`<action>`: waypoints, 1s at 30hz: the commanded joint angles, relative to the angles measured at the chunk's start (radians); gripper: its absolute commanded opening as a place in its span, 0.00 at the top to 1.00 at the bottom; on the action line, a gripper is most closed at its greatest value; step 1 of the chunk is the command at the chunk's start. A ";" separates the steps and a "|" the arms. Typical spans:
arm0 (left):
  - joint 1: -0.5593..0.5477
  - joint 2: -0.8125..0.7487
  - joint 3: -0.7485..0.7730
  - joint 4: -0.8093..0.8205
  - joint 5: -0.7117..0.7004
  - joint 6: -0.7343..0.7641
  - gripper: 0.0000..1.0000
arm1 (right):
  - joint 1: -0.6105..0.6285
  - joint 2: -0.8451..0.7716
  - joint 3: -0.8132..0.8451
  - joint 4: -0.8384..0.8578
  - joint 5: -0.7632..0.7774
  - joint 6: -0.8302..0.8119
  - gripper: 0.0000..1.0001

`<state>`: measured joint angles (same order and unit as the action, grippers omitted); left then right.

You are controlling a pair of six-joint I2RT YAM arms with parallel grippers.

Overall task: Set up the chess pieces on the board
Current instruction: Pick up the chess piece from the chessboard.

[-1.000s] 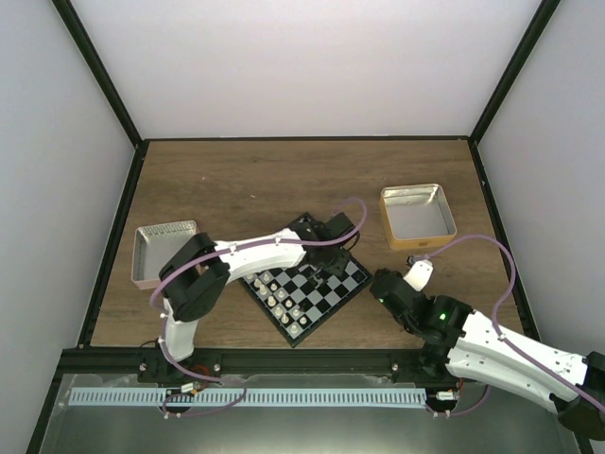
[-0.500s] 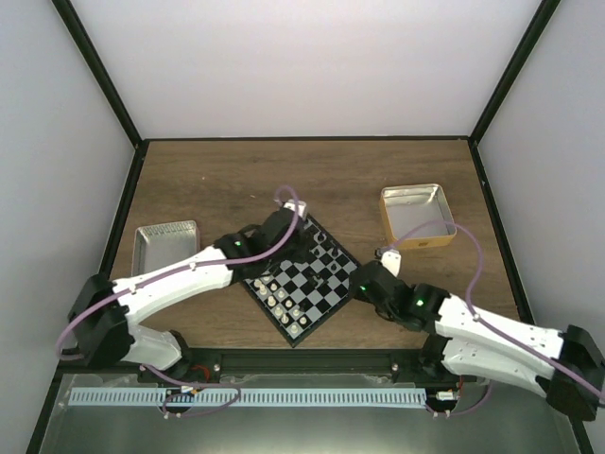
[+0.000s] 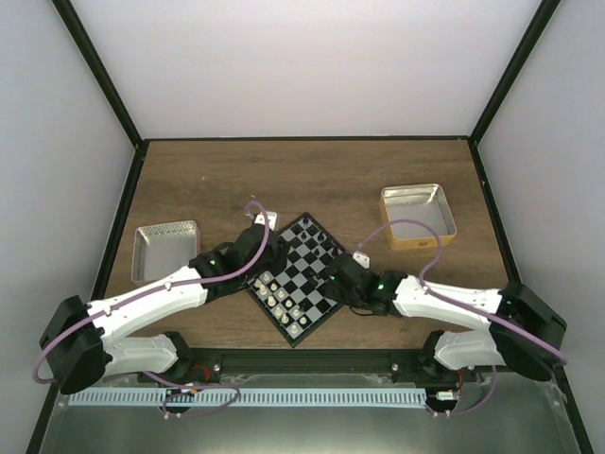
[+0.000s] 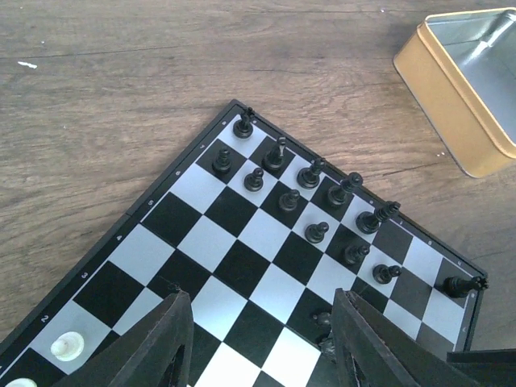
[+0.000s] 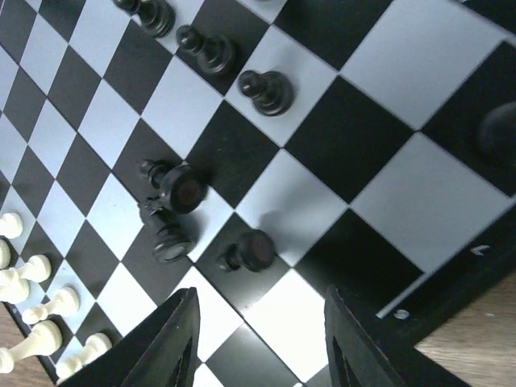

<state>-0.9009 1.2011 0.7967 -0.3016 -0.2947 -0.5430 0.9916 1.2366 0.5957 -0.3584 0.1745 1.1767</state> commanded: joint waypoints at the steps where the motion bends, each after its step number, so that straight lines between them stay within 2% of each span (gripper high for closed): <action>1: 0.012 -0.025 -0.024 0.044 -0.005 0.002 0.50 | 0.002 0.055 0.057 0.051 -0.040 0.045 0.55; 9: 0.026 -0.020 -0.040 0.052 0.001 0.015 0.50 | 0.002 0.124 0.075 0.047 -0.044 0.072 0.54; 12: 0.031 -0.016 -0.041 0.055 0.004 0.019 0.50 | 0.002 0.138 0.081 0.054 -0.056 0.050 0.58; 15: 0.033 -0.014 -0.041 0.056 0.006 0.022 0.50 | 0.004 0.157 0.100 0.055 -0.083 -0.019 0.62; 21: 0.037 -0.014 -0.041 0.056 0.007 0.024 0.50 | 0.004 0.181 0.140 -0.008 -0.099 -0.210 0.61; 30: 0.038 -0.006 -0.041 0.059 0.006 0.022 0.50 | 0.011 0.198 0.148 -0.087 -0.135 -0.371 0.65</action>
<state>-0.8684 1.1919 0.7643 -0.2707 -0.2863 -0.5270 0.9920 1.4193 0.7113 -0.3904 0.0608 0.9089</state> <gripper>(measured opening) 0.505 0.353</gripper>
